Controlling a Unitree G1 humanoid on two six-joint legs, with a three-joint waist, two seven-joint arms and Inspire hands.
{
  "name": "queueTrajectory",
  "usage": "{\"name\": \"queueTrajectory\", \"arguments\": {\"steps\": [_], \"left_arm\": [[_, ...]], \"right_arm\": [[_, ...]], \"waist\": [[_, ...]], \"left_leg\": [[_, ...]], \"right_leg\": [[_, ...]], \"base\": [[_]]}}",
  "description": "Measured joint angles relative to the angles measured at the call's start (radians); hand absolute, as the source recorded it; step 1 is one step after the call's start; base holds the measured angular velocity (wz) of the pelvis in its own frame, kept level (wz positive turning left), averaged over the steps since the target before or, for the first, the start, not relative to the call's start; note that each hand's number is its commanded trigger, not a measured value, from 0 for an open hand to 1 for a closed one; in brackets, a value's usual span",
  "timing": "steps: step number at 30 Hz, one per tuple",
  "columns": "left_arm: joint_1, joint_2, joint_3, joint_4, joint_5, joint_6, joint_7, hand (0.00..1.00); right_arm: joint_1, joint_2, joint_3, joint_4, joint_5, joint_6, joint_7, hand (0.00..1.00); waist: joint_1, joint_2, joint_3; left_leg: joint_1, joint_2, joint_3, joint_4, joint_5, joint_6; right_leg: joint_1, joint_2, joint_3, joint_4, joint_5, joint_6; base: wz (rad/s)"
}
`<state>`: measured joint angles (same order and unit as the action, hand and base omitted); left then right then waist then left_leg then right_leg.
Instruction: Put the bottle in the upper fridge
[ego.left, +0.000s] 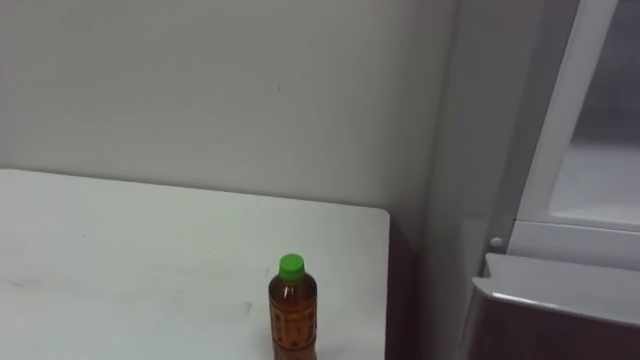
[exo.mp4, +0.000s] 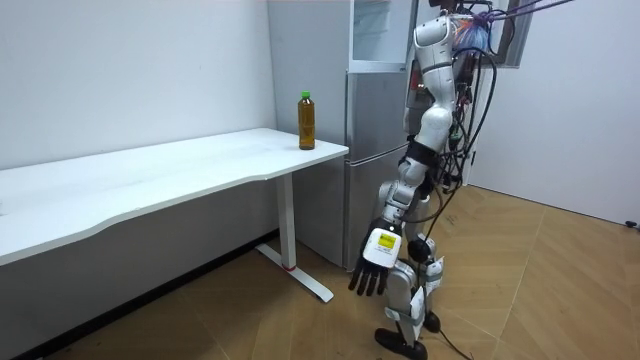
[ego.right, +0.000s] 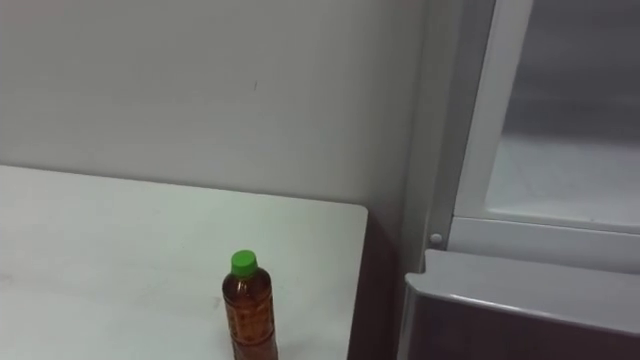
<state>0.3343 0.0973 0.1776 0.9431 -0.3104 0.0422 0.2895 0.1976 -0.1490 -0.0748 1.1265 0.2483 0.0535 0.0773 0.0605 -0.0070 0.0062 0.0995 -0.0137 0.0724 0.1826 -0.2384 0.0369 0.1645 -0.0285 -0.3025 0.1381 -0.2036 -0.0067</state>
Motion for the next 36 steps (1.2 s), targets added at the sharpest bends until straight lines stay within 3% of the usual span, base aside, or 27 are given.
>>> {"name": "queueTrajectory", "arguments": {"steps": [7,17,36], "left_arm": [[-0.054,-0.002,-0.106,0.055,0.048,0.001,-0.107,0.00],[-0.089,-0.002,-0.107,0.069,0.065,0.000,-0.186,0.00],[-0.086,-0.001,-0.090,0.148,-0.012,-0.007,-0.212,0.00]], "right_arm": [[-0.042,0.000,0.048,0.034,0.015,-0.012,-0.002,0.00],[-0.044,0.014,0.055,0.042,0.057,-0.022,-0.011,0.00],[-0.045,0.020,0.056,0.052,0.105,-0.031,-0.004,0.00]], "waist": [[-0.028,0.005,0.0010],[-0.055,0.005,-0.0038],[-0.052,0.014,-0.0023]], "left_leg": [[-0.006,0.001,0.007,-0.002,0.000,0.000],[-0.019,0.000,0.010,0.002,0.001,0.001],[-0.001,0.002,0.034,-0.004,0.001,0.002]], "right_leg": [[-0.009,0.000,0.003,0.001,0.000,0.000],[-0.022,-0.001,0.003,0.001,0.000,0.000],[-0.018,-0.004,0.007,0.014,0.000,0.000]], "base": [[-0.01],[0.00],[-0.03]]}}
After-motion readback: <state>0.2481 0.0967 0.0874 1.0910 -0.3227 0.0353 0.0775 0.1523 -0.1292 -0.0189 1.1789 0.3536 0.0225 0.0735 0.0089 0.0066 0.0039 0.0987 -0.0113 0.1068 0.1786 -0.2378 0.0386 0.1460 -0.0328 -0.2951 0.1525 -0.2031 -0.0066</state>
